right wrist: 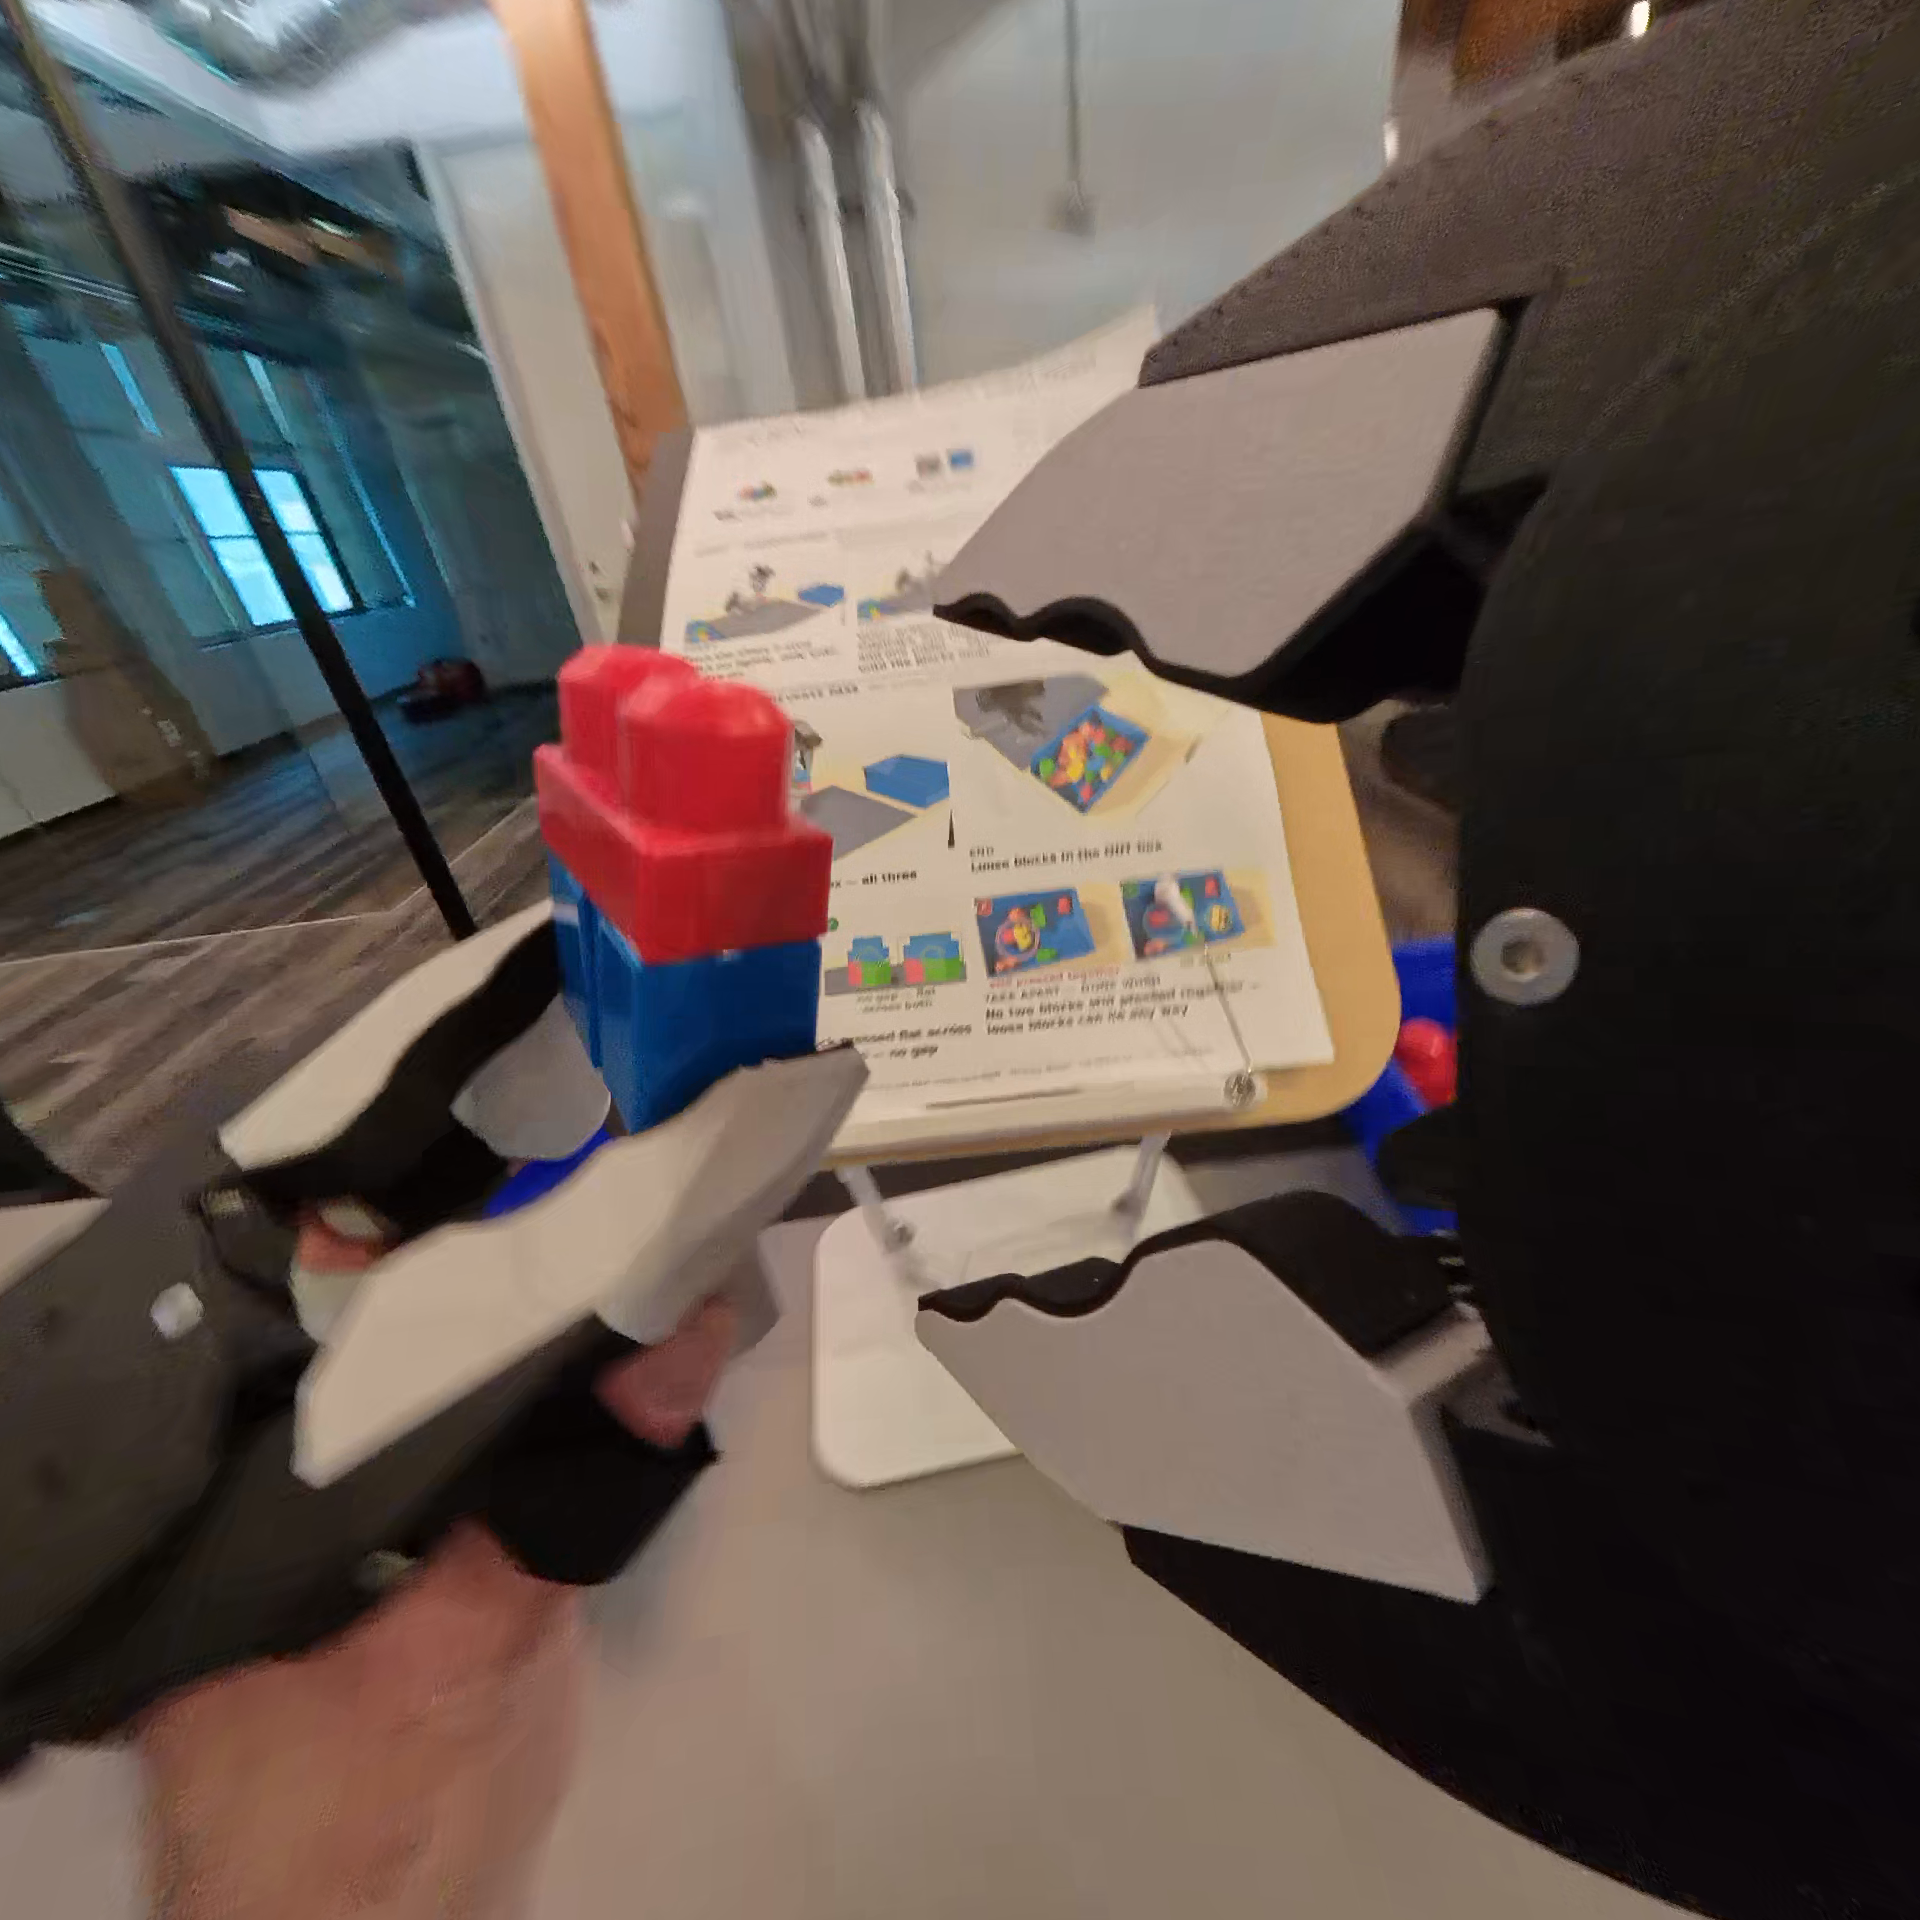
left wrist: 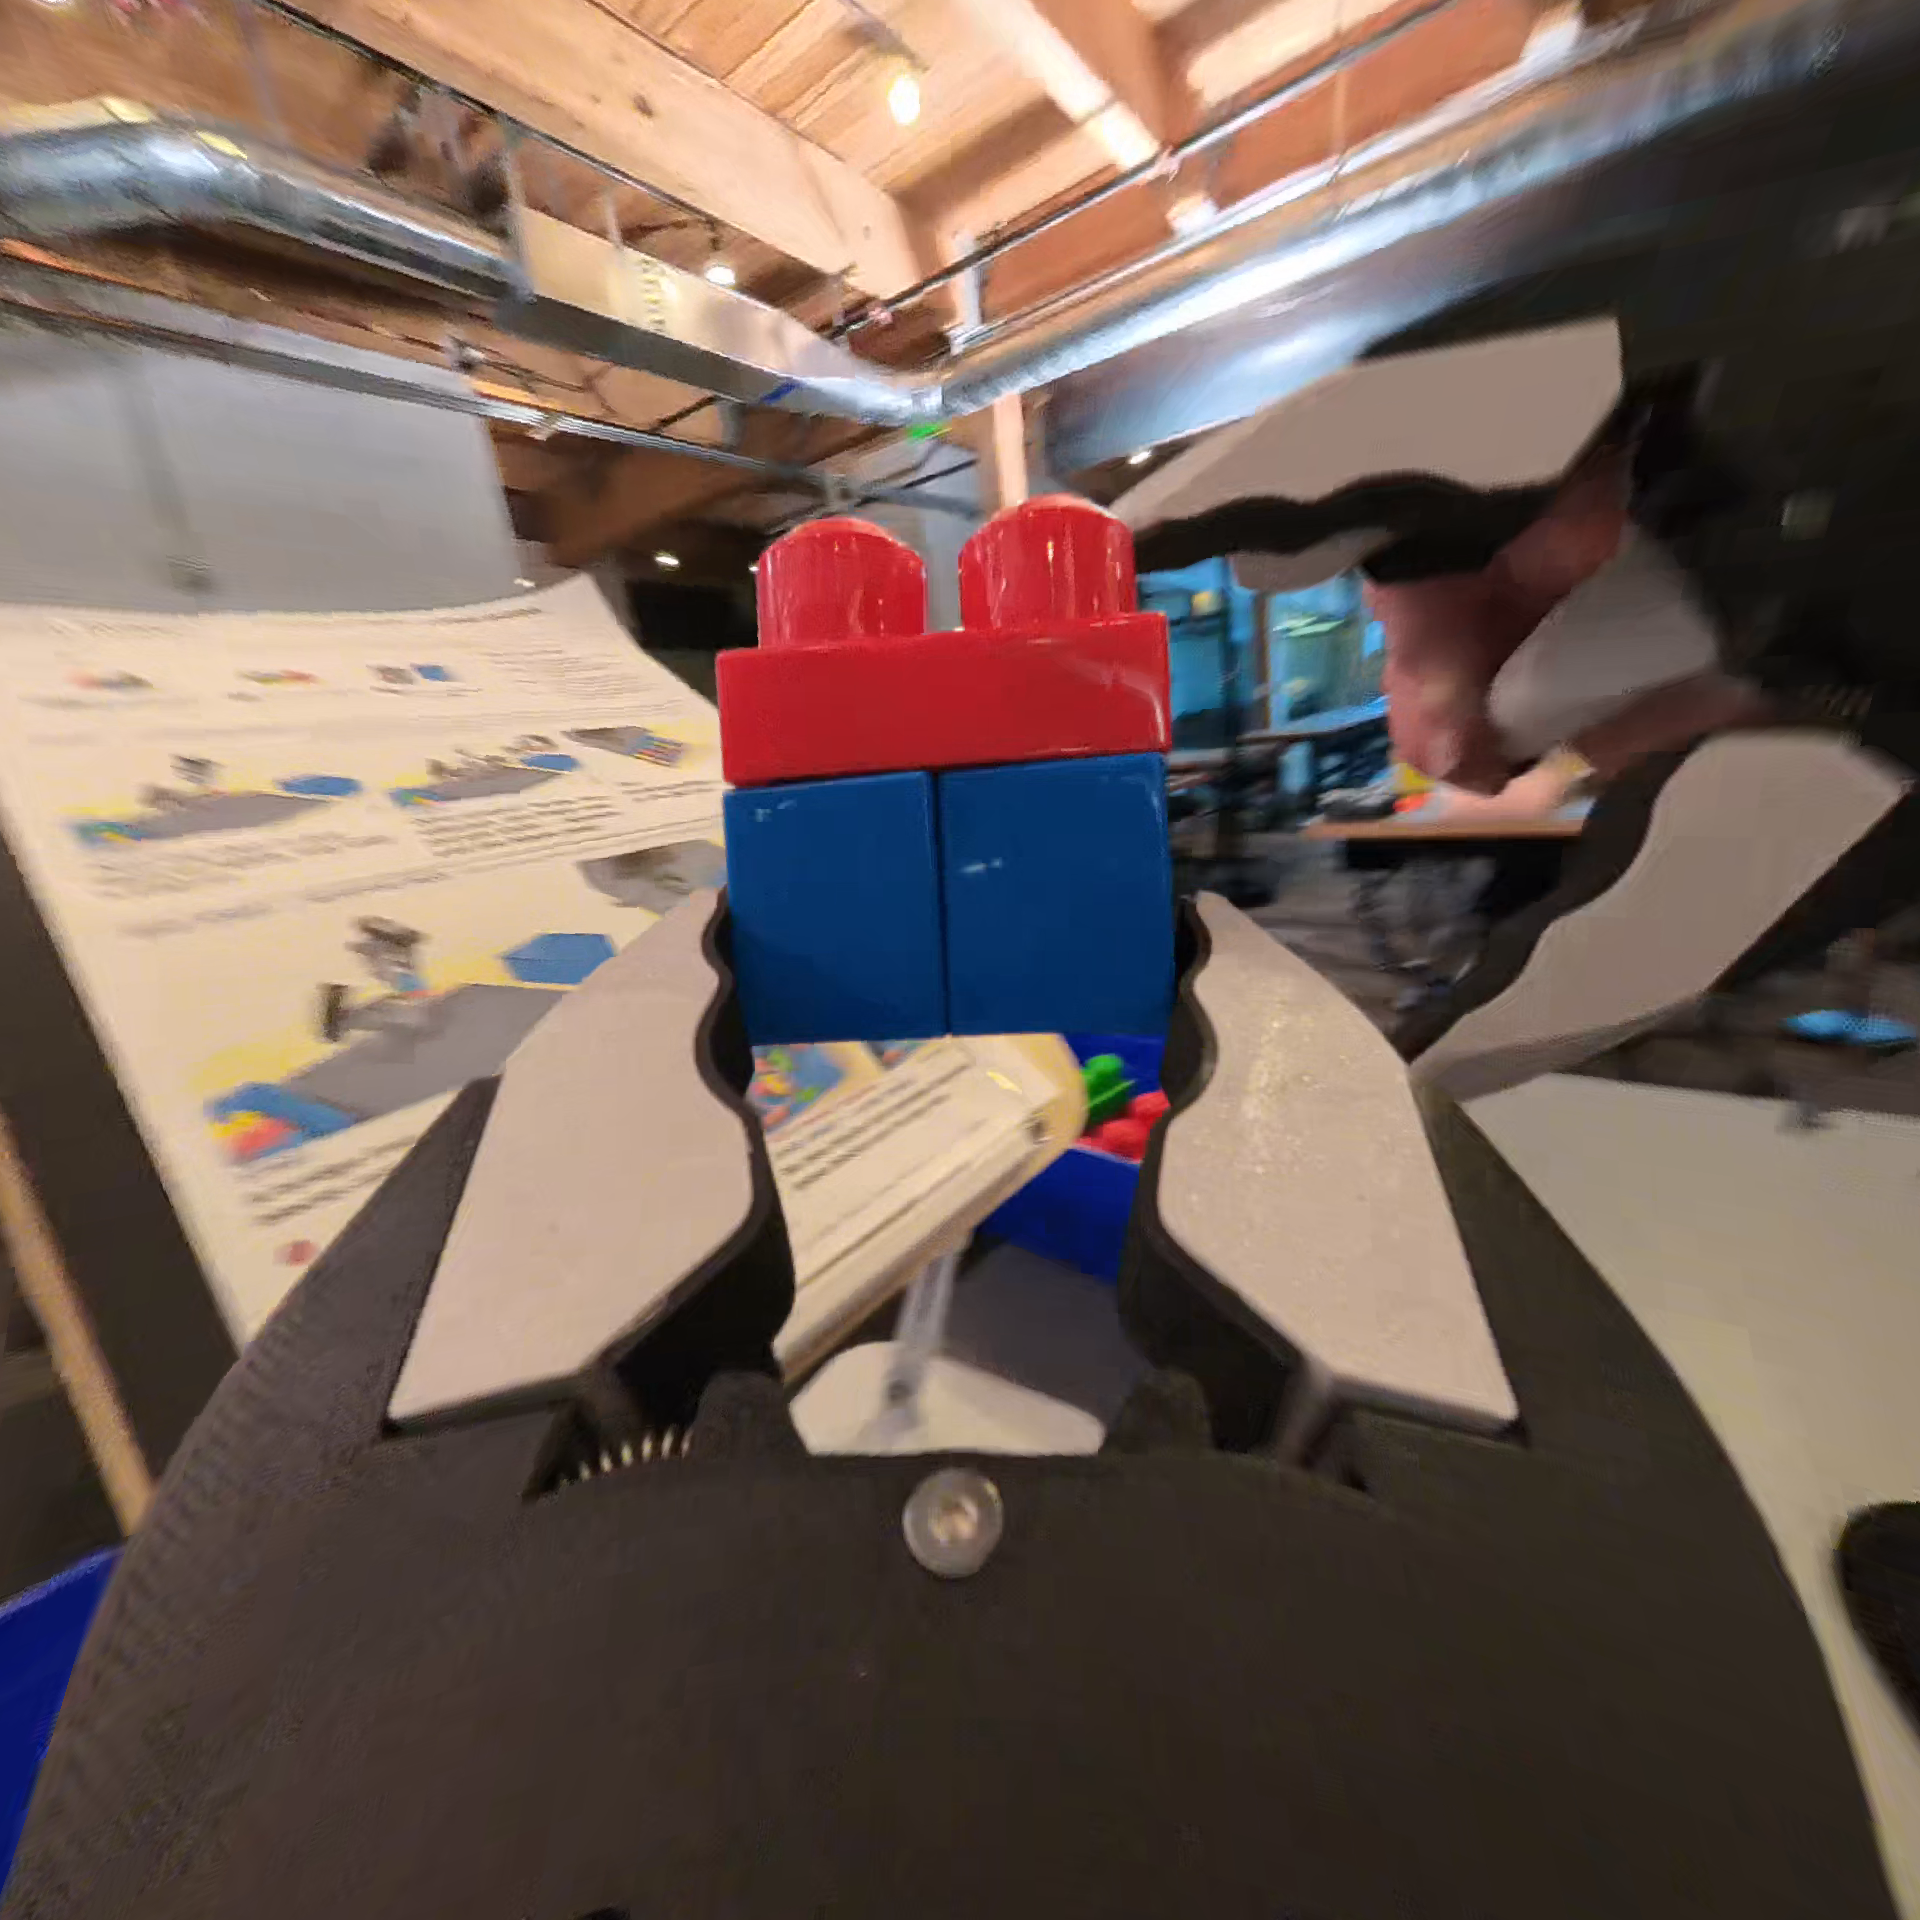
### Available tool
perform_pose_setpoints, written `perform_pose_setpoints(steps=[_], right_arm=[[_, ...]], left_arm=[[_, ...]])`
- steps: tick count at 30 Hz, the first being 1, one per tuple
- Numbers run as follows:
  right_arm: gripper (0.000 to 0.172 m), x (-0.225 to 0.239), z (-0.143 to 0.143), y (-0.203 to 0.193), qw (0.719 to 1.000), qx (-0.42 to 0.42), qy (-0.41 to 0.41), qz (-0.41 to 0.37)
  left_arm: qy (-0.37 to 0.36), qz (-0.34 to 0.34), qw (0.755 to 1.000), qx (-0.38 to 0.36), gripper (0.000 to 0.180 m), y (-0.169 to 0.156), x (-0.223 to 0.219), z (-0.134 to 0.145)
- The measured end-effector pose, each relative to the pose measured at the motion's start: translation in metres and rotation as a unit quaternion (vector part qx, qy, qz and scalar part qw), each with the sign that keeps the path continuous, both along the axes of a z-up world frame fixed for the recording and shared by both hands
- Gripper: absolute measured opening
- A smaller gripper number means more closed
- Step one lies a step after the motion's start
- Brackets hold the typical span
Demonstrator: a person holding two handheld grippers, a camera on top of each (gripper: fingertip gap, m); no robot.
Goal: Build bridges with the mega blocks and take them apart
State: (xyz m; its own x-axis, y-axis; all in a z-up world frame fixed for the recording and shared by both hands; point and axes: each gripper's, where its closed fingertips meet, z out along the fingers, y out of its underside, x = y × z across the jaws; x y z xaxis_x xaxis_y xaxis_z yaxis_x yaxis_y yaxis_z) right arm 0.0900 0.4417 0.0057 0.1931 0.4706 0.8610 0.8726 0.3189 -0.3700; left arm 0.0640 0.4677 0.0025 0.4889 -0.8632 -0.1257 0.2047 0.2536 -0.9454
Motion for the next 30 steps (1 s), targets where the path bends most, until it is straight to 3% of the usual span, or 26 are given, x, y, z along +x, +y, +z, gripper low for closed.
perform_pose_setpoints(steps=[4, 9, 12, 14, 15, 17, 21, 25, 30], right_arm=[[0.111, 0.014, 0.02, 0.009, 0.991, -0.041, 0.103, -0.07], [0.105, 0.017, 0.029, 0.01, 0.986, -0.048, 0.125, -0.095], [0.108, 0.014, 0.029, 0.004, 0.991, -0.04, 0.118, -0.044], [0.113, 0.009, 0.032, -0.004, 0.994, -0.015, 0.104, 0.002], [0.112, 0.009, 0.035, -0.007, 0.996, 0.016, 0.087, 0.014], [0.118, 0.005, 0.032, -0.012, 0.997, 0.059, 0.039, 0.028], [0.133, -0.006, 0.019, -0.011, 0.996, 0.079, -0.018, 0.034], [0.143, -0.028, 0.006, -0.005, 0.992, 0.103, -0.053, 0.046], [0.136, -0.037, 0.001, 0.01, 0.99, 0.116, -0.074, 0.024]], left_arm=[[0.073, 0.114, 0.989, 0.062, 0.077, 0.008, 0.001, -0.007], [0.103, 0.138, 0.981, 0.087, 0.077, 0.006, 0.008, -0.013], [0.061, 0.02, 0.996, 0.059, 0.077, -0.011, 0.019, -0.01], [-0.01, -0.125, 0.991, -0.048, 0.077, -0.018, 0.021, -0.005], [-0.057, -0.2, 0.974, -0.087, 0.077, -0.023, 0.019, -0.001], [-0.134, -0.342, 0.914, -0.171, 0.077, -0.028, 0.012, 0.005], [-0.206, -0.511, 0.8, -0.239, 0.077, -0.039, 0.001, 0.009], [-0.207, -0.557, 0.768, -0.24, 0.077, -0.056, 0.011, 0.01], [-0.196, -0.618, 0.722, -0.241, 0.077, -0.075, 0.019, 0.006]])
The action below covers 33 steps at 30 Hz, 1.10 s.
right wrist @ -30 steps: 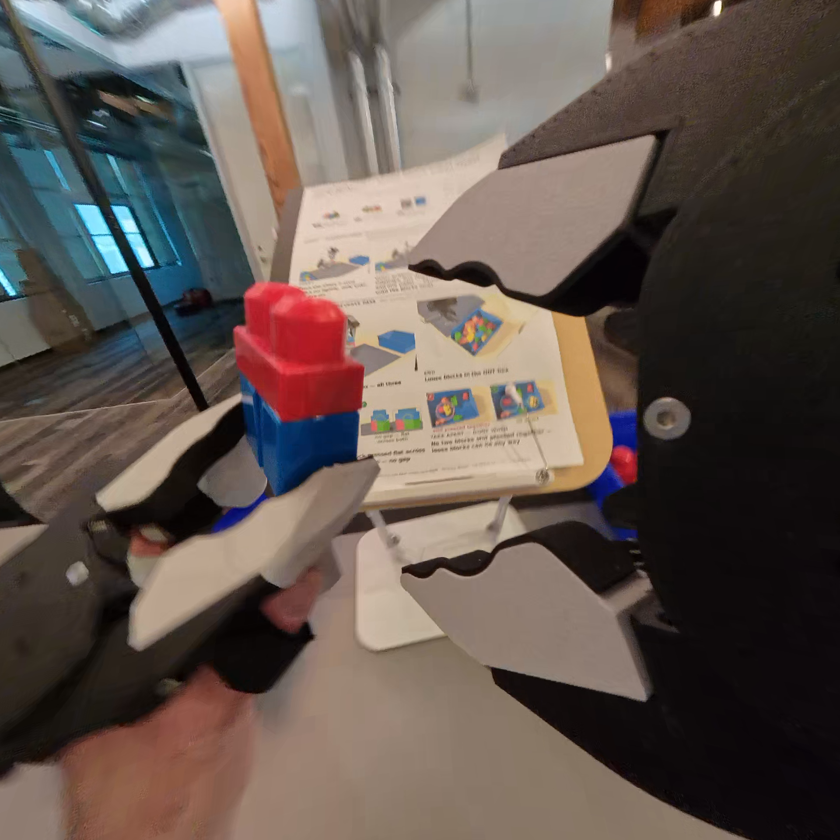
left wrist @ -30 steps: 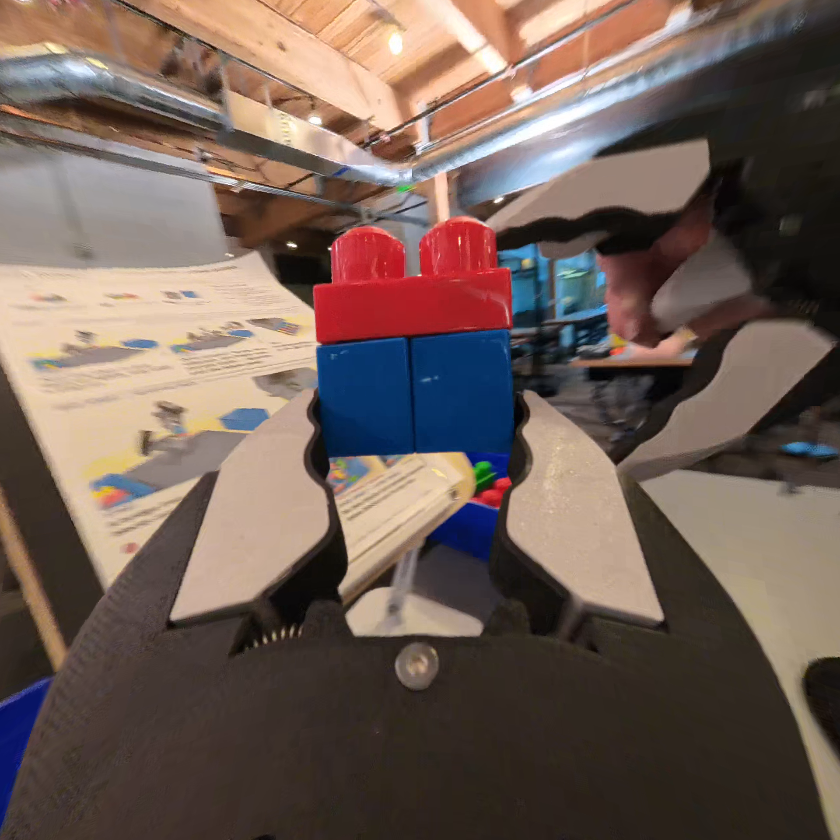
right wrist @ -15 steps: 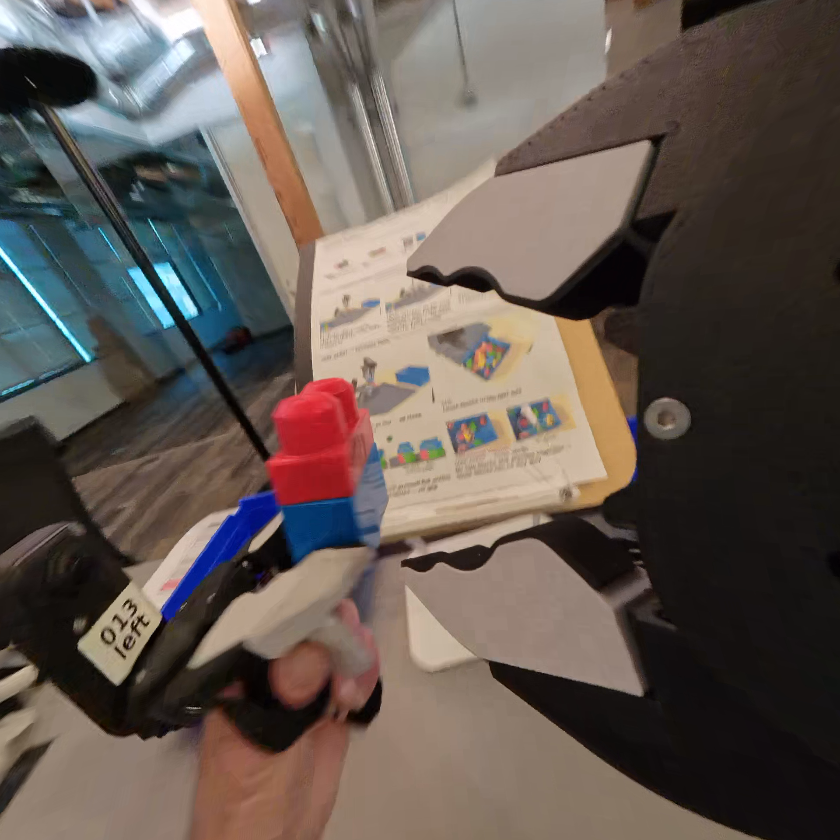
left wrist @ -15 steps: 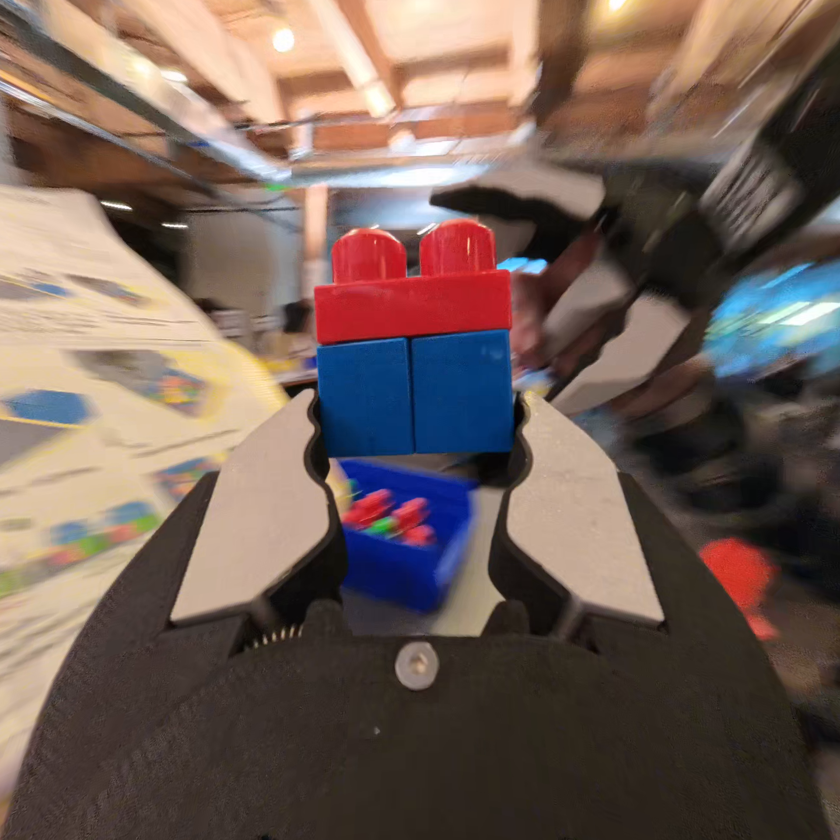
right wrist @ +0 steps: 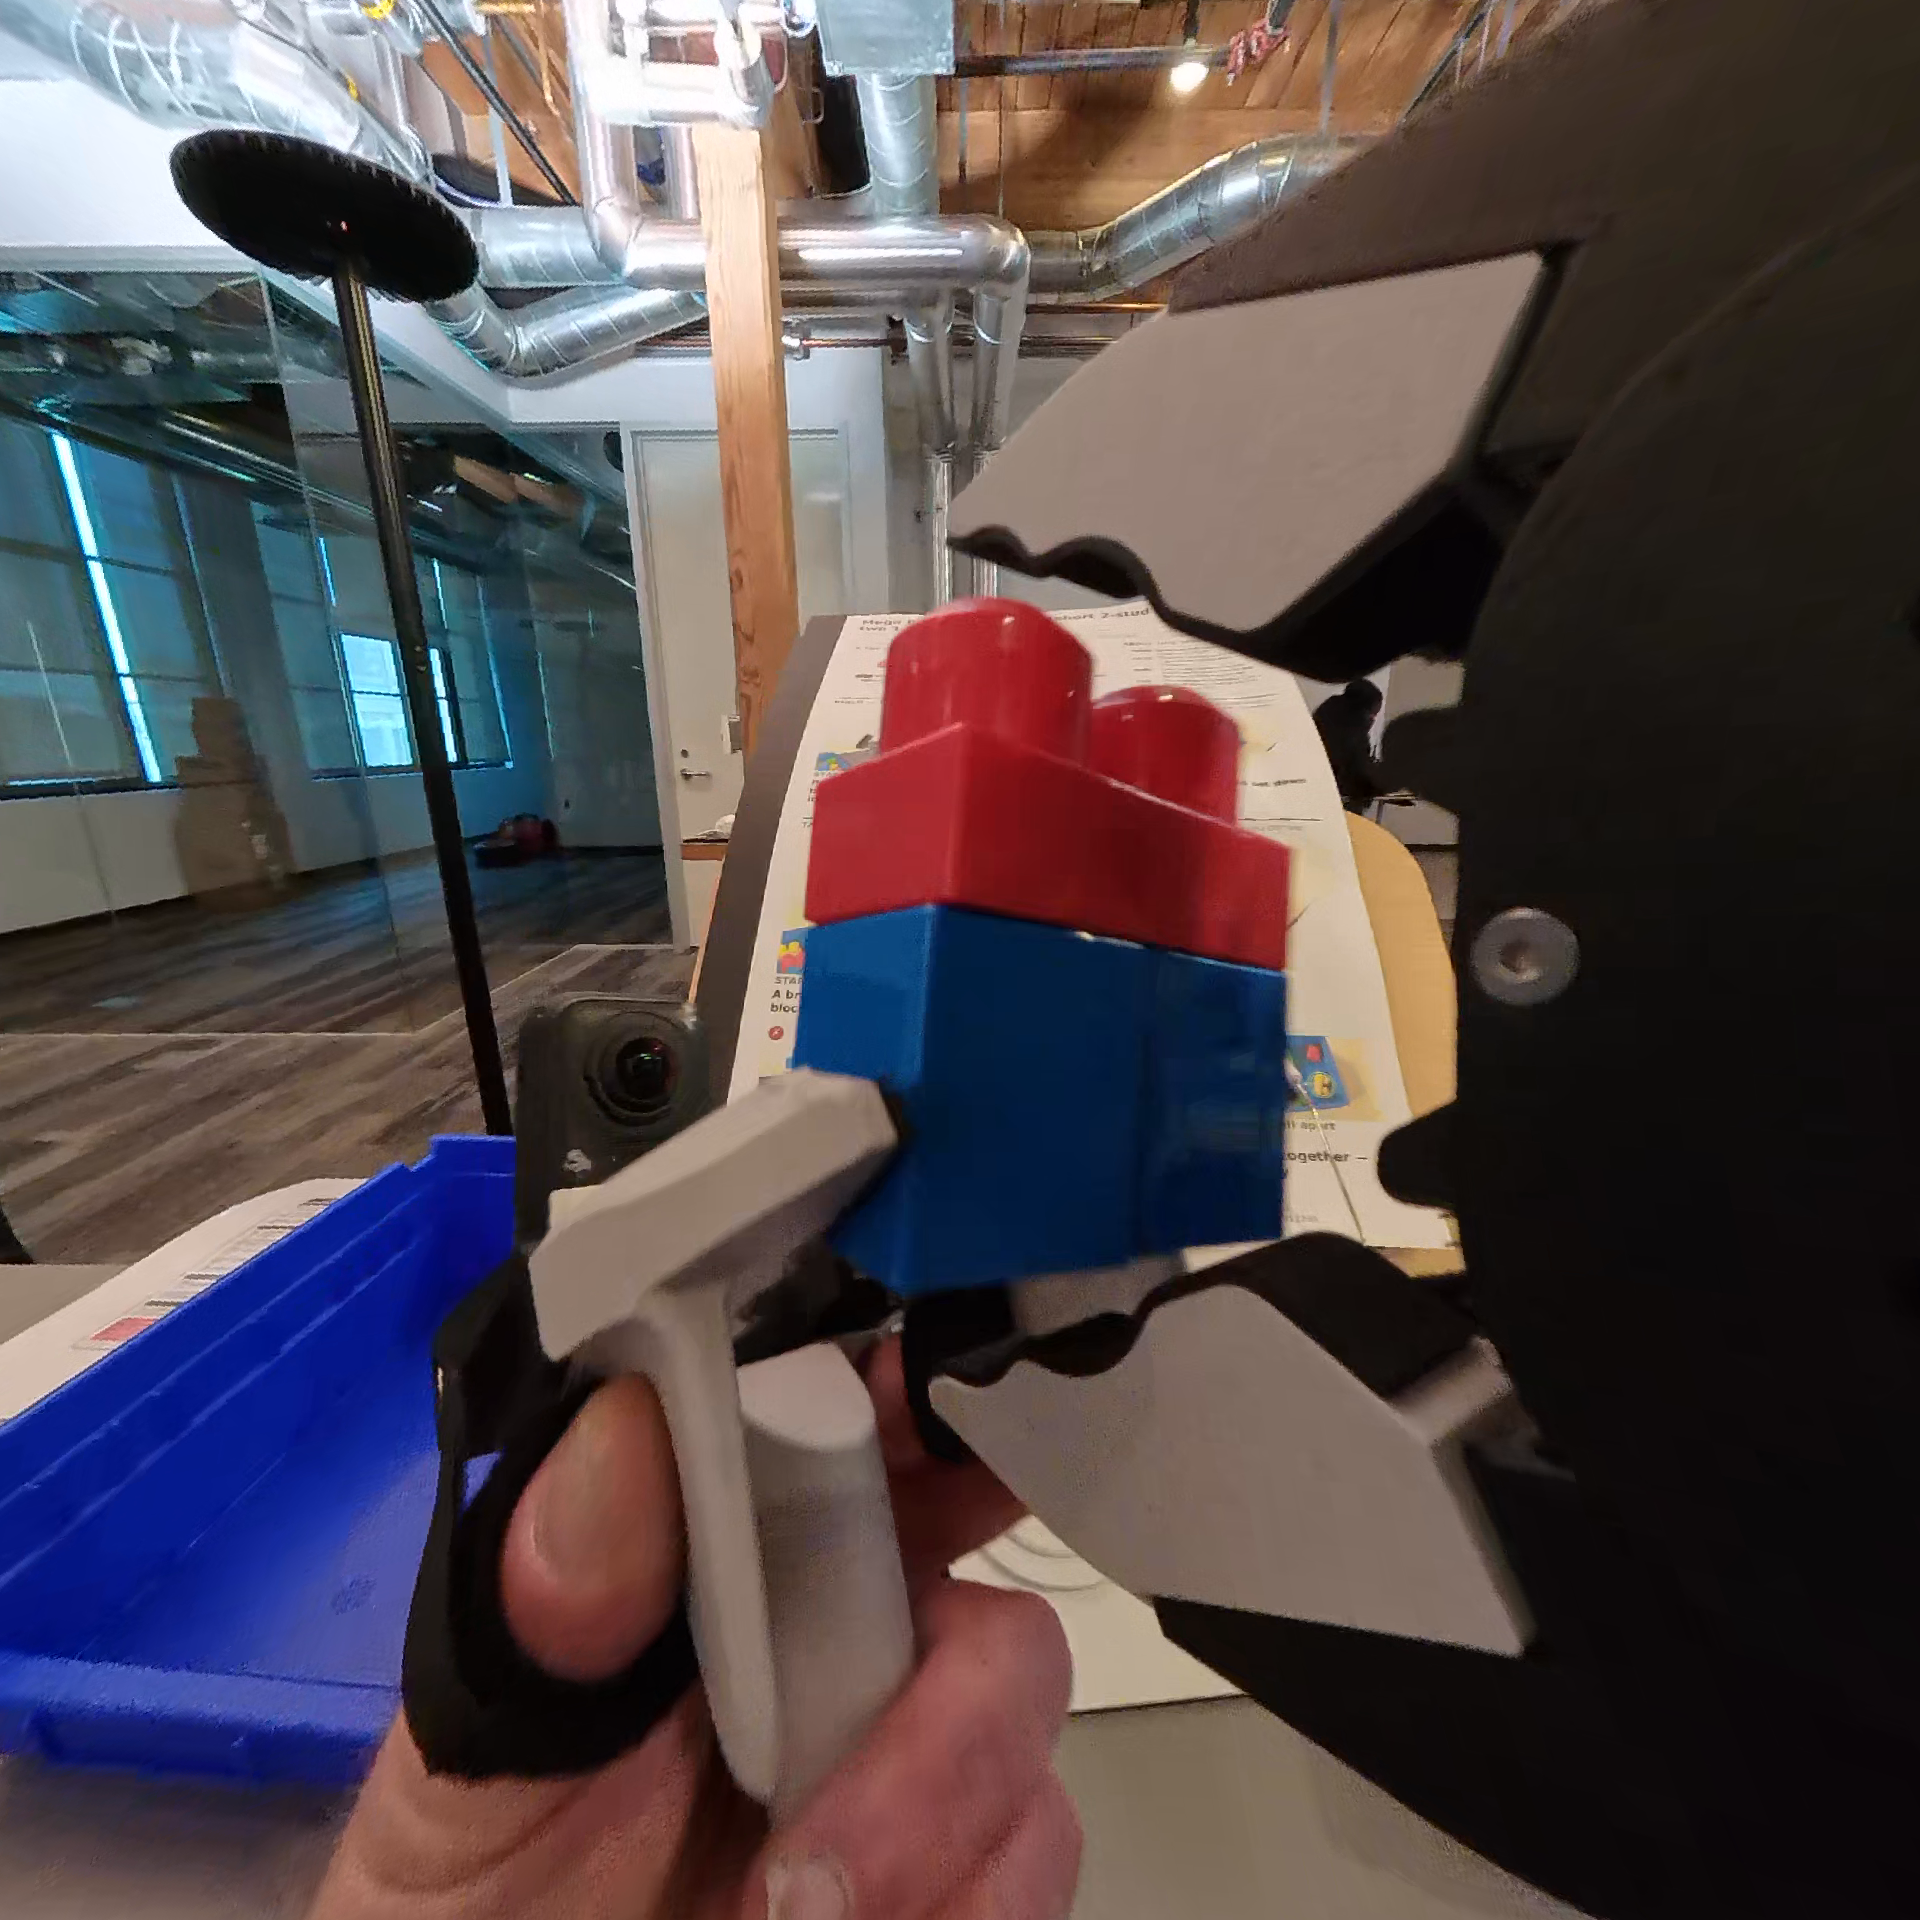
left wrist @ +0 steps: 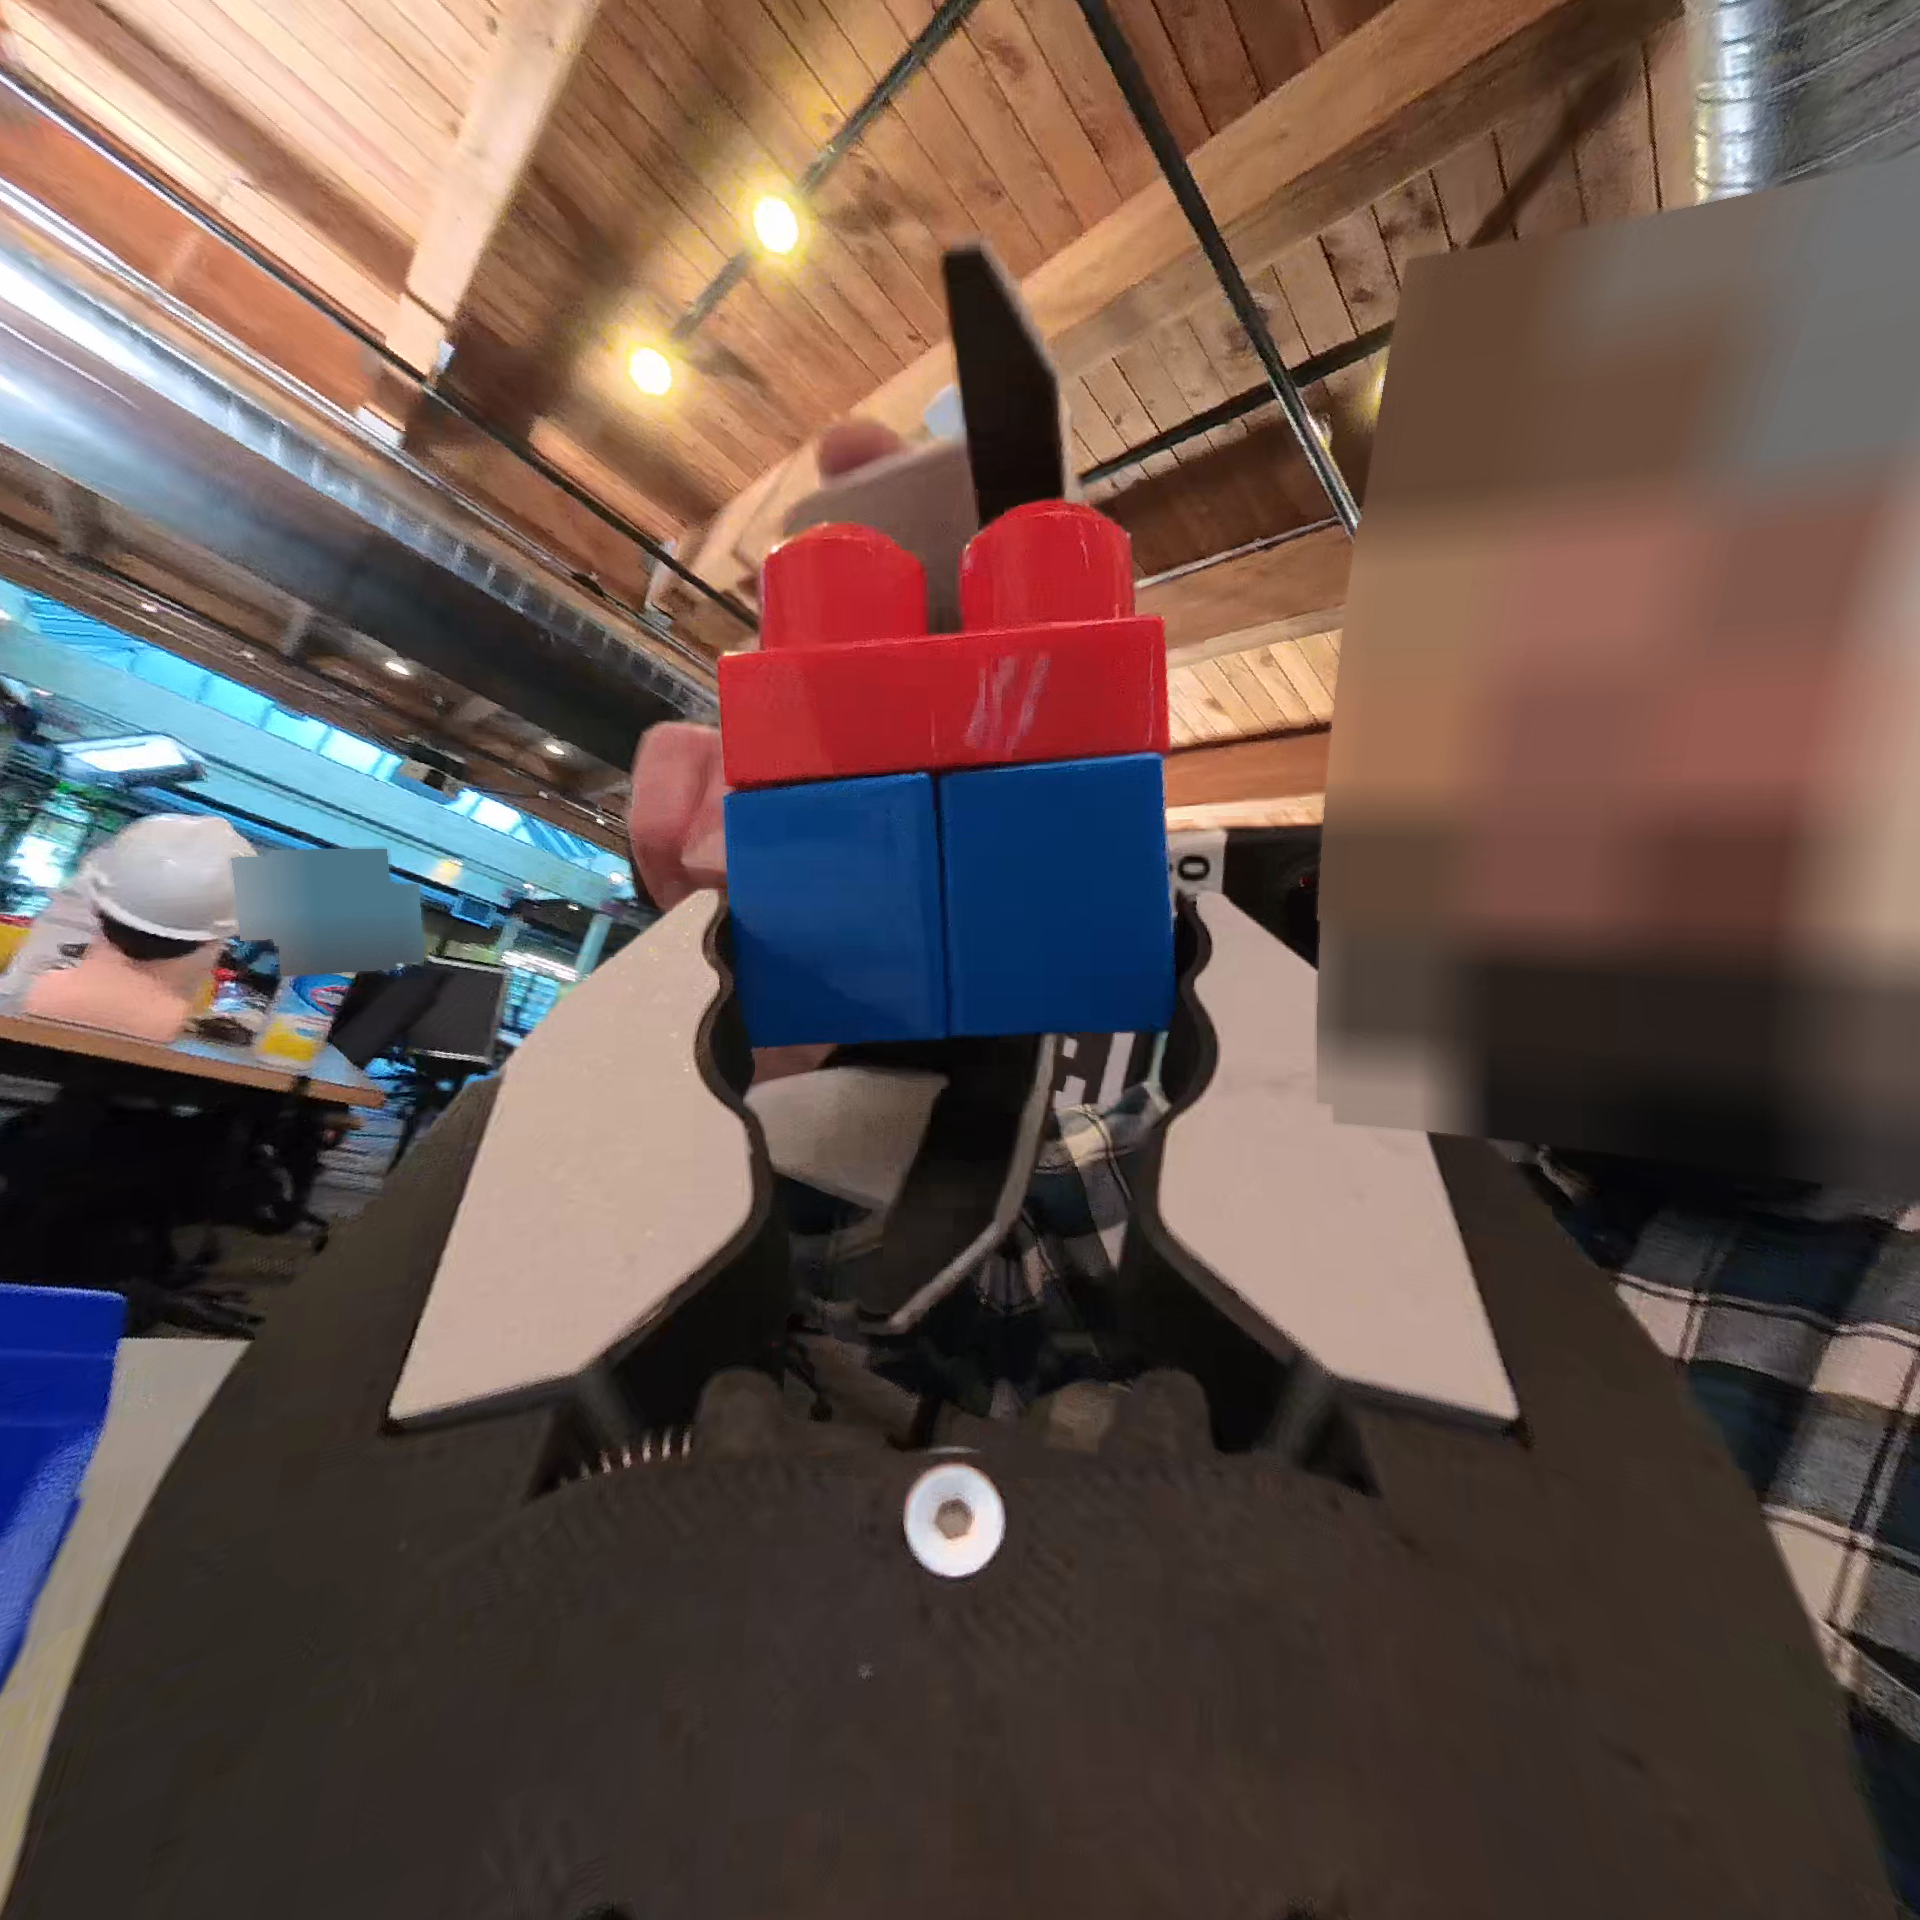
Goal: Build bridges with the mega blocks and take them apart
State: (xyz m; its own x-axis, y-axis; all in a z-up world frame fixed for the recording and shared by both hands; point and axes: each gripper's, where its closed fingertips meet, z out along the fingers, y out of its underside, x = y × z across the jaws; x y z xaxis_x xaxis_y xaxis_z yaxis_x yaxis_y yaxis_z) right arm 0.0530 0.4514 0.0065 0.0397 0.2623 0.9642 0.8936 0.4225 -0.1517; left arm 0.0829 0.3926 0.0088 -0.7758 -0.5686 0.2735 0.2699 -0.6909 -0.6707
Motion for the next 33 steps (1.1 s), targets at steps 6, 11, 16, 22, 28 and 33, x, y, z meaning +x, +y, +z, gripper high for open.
perform_pose_setpoints(steps=[6, 11, 16, 22, 28, 33], right_arm=[[0.122, -0.006, -0.003, -0.003, 1.0, -0.002, -0.005, 0.011], [0.121, -0.003, -0.007, -0.004, 1.0, -0.024, -0.011, -0.002], [0.121, -0.004, -0.011, -0.004, 0.998, -0.056, -0.022, 0.0], [0.129, 0.003, 0.004, -0.015, 0.998, -0.052, 0.004, 0.024], [0.103, 0.006, -0.012, -0.012, 0.998, -0.061, -0.021, 0.013], [0.101, 0.007, -0.014, -0.011, 0.997, -0.074, -0.03, 0.003]], left_arm=[[-0.019, -0.044, 0.999, 0.002, 0.078, -0.009, 0.0, -0.002], [-0.029, -0.066, 0.997, -0.006, 0.078, -0.01, 0.0, -0.004], [-0.032, -0.056, 0.998, 0.002, 0.078, -0.012, 0.001, -0.006], [-0.036, -0.054, 0.998, 0.019, 0.078, -0.012, -0.004, -0.007], [-0.051, -0.074, 0.996, 0.009, 0.078, -0.009, -0.01, -0.009], [-0.052, -0.077, 0.996, 0.009, 0.078, -0.008, -0.01, -0.011]])
